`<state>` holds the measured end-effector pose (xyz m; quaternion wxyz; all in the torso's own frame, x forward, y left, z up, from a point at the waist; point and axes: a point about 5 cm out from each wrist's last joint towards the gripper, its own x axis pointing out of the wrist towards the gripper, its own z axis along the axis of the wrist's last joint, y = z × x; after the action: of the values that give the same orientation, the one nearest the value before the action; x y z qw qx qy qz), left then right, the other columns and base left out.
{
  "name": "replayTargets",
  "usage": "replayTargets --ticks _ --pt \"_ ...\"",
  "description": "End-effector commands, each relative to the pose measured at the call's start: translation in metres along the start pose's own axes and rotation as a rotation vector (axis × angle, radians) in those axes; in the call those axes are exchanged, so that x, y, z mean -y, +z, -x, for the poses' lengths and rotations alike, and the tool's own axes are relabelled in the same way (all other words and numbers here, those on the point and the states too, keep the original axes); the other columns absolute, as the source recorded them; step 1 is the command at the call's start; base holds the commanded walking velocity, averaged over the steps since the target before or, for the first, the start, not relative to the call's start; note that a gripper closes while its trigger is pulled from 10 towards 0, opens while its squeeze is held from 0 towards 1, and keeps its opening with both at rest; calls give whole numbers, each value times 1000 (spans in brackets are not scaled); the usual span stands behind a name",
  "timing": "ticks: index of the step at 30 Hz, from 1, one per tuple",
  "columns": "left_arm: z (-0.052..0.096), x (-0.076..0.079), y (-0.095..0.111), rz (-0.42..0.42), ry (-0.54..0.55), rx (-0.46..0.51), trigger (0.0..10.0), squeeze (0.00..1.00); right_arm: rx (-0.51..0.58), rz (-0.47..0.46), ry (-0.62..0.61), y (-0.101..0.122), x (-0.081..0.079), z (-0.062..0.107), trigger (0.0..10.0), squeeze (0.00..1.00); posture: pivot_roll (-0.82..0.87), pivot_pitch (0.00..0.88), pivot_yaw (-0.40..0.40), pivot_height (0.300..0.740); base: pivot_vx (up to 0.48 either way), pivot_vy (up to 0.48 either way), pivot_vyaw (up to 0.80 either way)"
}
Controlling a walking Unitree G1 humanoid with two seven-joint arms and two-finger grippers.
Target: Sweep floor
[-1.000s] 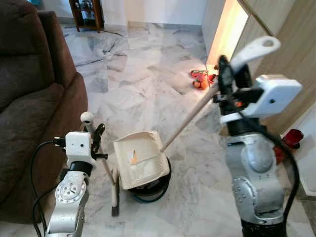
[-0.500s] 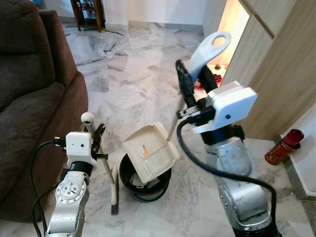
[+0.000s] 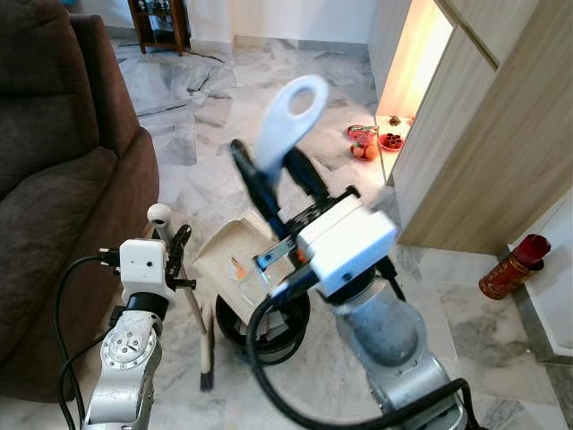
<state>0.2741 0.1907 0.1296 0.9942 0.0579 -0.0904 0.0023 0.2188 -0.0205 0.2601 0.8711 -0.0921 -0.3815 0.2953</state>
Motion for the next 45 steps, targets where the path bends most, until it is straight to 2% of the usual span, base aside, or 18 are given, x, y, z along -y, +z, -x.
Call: replayTargets --ticks 1,9,19,25,33,36,37,39,41,42,43,44,45 --pt "-1 0 9 1 1 52 10000 0 114 55 21 21 -1 -1 10000 0 72 133 -48 740 0 0 0" --pt "-1 0 9 3 1 52 10000 0 145 130 114 24 -15 1 10000 0 73 135 -49 740 0 0 0" --pt "-1 0 9 3 1 53 10000 0 145 114 140 24 -20 2 10000 0 73 134 -48 740 0 0 0" --pt "-1 0 9 3 -1 53 10000 0 164 168 191 26 -26 3 10000 0 71 133 -49 740 0 0 0" --pt "-1 0 8 3 -1 52 10000 0 122 155 134 19 -19 3 10000 0 74 129 -51 740 0 0 0" --pt "-1 1 9 -12 -11 55 10000 0 65 183 20 9 2 2 10000 0 75 126 -52 740 0 0 0" --pt "-1 1 9 -12 -11 55 10000 0 65 183 20 9 2 2 10000 0 75 126 -52 740 0 0 0" --pt "-1 3 9 -20 -23 57 10000 0 5 257 -80 -2 27 4 10000 0 76 124 -52 740 0 0 0" --pt "-1 3 9 -17 -21 57 10000 0 -32 316 -140 -8 43 6 10000 0 72 121 -51 740 0 0 0" --pt "-1 3 9 -16 -20 57 10000 0 -65 356 -200 -13 59 10 10000 0 72 121 -51 740 0 0 0" --pt "-1 3 9 -16 -20 57 10000 0 -65 356 -200 -13 59 10 10000 0 72 121 -51 740 0 0 0" --pt "-1 3 9 -16 -21 57 10000 0 -97 385 -261 -17 76 15 10000 0 72 118 -51 740 0 0 0" --pt "-1 3 8 -16 -21 57 10000 0 -122 405 -297 -20 85 20 10000 0 72 118 -51 740 0 0 0"
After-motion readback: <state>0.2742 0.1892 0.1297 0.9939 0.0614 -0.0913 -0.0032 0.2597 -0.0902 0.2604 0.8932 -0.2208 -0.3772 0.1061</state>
